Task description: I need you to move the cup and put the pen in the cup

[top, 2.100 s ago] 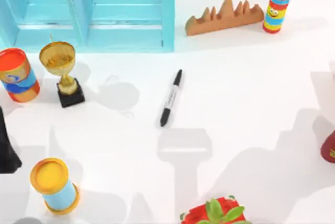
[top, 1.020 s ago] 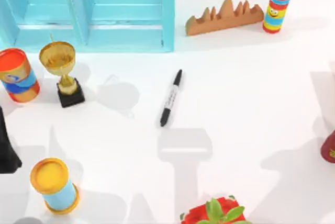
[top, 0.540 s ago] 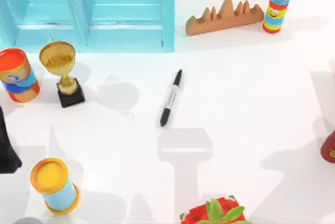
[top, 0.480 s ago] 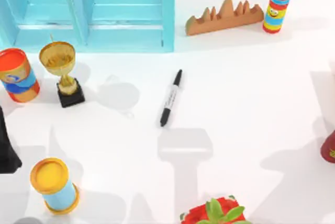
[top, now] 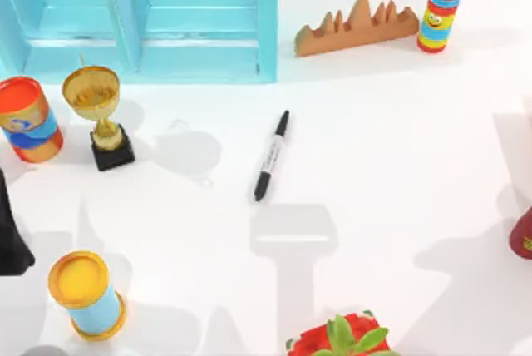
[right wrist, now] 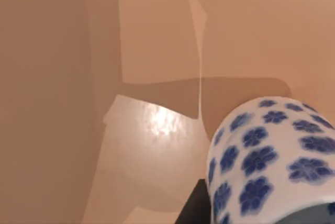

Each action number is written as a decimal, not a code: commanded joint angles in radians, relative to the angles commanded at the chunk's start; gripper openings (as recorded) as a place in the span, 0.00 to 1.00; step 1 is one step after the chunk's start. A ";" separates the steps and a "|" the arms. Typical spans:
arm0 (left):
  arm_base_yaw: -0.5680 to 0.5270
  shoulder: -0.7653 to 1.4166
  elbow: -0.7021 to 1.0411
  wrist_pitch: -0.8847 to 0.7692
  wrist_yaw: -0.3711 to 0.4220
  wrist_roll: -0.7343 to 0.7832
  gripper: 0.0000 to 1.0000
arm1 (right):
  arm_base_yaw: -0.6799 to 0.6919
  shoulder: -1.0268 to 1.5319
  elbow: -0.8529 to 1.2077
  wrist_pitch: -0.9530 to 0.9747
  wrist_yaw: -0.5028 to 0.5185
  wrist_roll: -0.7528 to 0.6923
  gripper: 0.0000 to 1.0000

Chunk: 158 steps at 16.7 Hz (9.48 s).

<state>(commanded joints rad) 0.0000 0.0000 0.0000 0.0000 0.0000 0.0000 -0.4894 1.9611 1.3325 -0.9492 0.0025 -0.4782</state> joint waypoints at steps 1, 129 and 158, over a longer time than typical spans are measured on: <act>0.000 0.000 0.000 0.000 0.000 0.000 1.00 | 0.000 0.000 0.000 0.000 0.000 0.000 0.02; 0.000 0.000 0.000 0.000 0.000 0.000 1.00 | 1.112 0.666 0.886 -0.088 -0.096 1.401 1.00; 0.000 0.000 0.000 0.000 0.000 0.000 1.00 | 1.112 0.575 0.838 -0.138 -0.053 1.376 0.00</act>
<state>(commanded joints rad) 0.0000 0.0000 0.0000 0.0000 0.0000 0.0000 0.6229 2.5362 2.1700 -1.0873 -0.0503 0.8980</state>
